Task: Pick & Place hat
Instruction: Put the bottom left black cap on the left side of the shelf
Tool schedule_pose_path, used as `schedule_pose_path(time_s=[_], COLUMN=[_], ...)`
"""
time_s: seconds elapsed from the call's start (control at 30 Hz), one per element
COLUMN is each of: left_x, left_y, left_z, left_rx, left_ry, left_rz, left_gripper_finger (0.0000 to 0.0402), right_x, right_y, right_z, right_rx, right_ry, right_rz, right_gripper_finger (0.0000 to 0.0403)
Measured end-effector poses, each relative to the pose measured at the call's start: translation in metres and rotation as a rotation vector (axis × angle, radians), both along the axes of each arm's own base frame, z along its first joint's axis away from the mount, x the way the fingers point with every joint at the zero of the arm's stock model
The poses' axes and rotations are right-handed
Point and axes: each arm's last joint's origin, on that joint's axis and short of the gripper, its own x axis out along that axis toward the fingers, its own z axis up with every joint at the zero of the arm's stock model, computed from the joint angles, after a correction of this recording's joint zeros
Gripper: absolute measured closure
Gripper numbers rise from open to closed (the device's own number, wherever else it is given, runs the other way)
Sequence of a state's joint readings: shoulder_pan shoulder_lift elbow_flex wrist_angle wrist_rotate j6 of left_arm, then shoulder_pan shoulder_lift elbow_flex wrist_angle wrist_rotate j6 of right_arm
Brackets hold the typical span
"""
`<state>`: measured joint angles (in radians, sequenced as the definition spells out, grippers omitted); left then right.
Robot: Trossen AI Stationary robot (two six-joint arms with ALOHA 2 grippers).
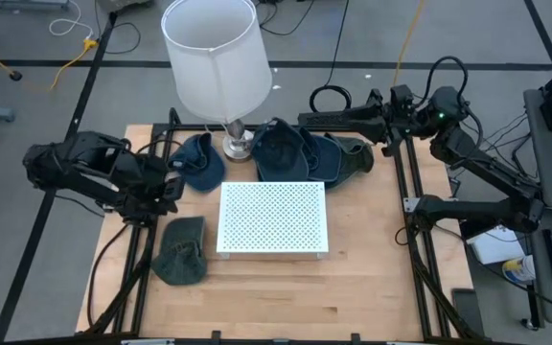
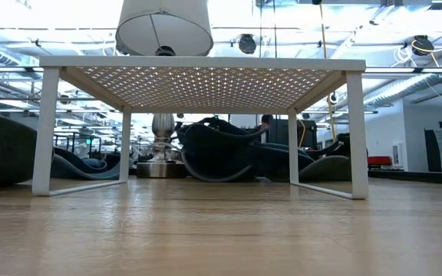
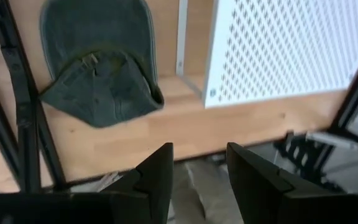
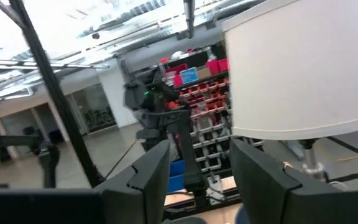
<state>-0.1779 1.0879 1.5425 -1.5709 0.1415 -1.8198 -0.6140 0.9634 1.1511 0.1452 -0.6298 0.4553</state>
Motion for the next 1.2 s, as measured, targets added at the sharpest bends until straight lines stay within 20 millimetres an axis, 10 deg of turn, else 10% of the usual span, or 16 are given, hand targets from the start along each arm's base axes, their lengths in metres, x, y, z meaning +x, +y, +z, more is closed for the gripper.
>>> schedule_pose_path(time_s=[0.57,0.9,1.2], left_x=[0.063,0.064,0.063], left_y=[-0.016,-0.029,-0.037], left_z=[-0.033,-0.079,-0.099], left_rx=[0.137,0.099,0.097], left_ry=[0.204,0.407,0.438], left_rz=[0.054,0.120,0.130], left_gripper_finger=[0.0250,0.0247,0.0154], right_x=[0.000,0.000,0.000], right_y=[0.000,0.000,0.003], right_z=[0.000,0.000,0.000], right_rx=[-0.056,-0.058,-0.143], right_ry=[-0.002,-0.004,0.001], right_rz=[-0.009,-0.007,0.056], right_gripper_finger=[0.0243,0.0243,0.0243])
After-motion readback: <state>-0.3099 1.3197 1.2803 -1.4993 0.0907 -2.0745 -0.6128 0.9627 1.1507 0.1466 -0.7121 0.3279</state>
